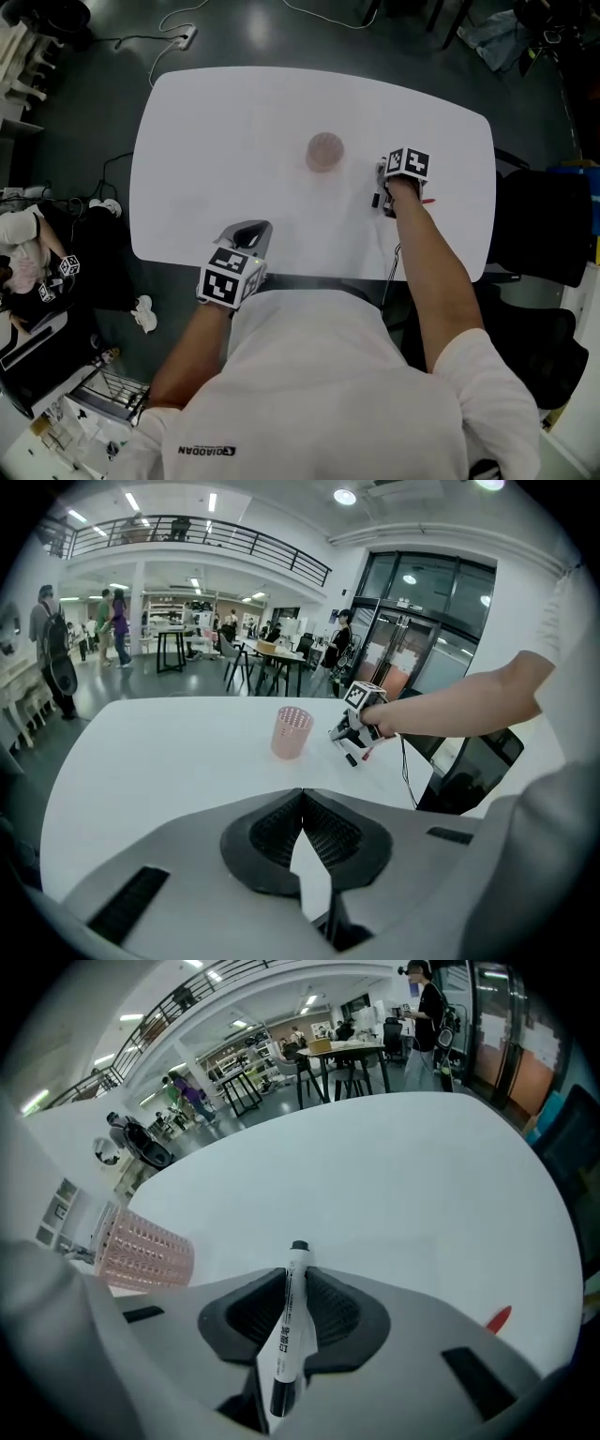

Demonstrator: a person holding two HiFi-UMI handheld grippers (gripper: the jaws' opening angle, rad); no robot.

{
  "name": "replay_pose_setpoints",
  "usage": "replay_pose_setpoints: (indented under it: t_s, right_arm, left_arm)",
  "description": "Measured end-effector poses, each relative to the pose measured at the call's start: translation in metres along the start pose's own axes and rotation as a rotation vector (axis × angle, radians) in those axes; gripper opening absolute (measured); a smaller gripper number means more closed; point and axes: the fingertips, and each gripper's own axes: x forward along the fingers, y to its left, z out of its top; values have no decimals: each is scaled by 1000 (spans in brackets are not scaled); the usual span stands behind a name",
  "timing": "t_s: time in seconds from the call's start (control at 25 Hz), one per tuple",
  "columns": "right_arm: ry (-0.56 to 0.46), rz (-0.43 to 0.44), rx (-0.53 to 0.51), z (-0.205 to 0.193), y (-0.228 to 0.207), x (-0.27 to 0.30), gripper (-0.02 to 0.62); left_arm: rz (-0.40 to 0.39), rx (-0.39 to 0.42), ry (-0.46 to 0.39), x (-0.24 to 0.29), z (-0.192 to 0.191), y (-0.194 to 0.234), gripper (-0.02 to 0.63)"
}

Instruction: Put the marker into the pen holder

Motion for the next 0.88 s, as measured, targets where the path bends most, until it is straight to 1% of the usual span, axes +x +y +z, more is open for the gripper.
replay_pose_setpoints:
  t_s: [0.12,0.28,0.36,0.52,0.68,0.8,0.88]
  right_arm:
    - [-7,12,-14,-2,1,0,86]
    - [-40,61,30,-6,1,-3,84]
    - [-77,86,49,-3,4,-10,84]
    - [-179,164,63,6,21,-35,84]
    - [-298,272,65,11,42,-75,84]
    - [-401,357,35,14,66,-107,84]
    - [-476,408,-9,16,90,-130,84]
  left_arm:
    - [-2,2,-6,-3,-1,-2,26]
    - [-15,6,-18,-8,-1,-6,26]
    - [-25,-7,-31,-12,1,-5,26]
    - [-34,-31,-57,-19,7,-4,26]
    - [-36,-12,-81,-23,15,-12,26]
    - [-31,6,-93,-26,18,-17,26]
    - [-28,11,-97,-30,17,-15,26]
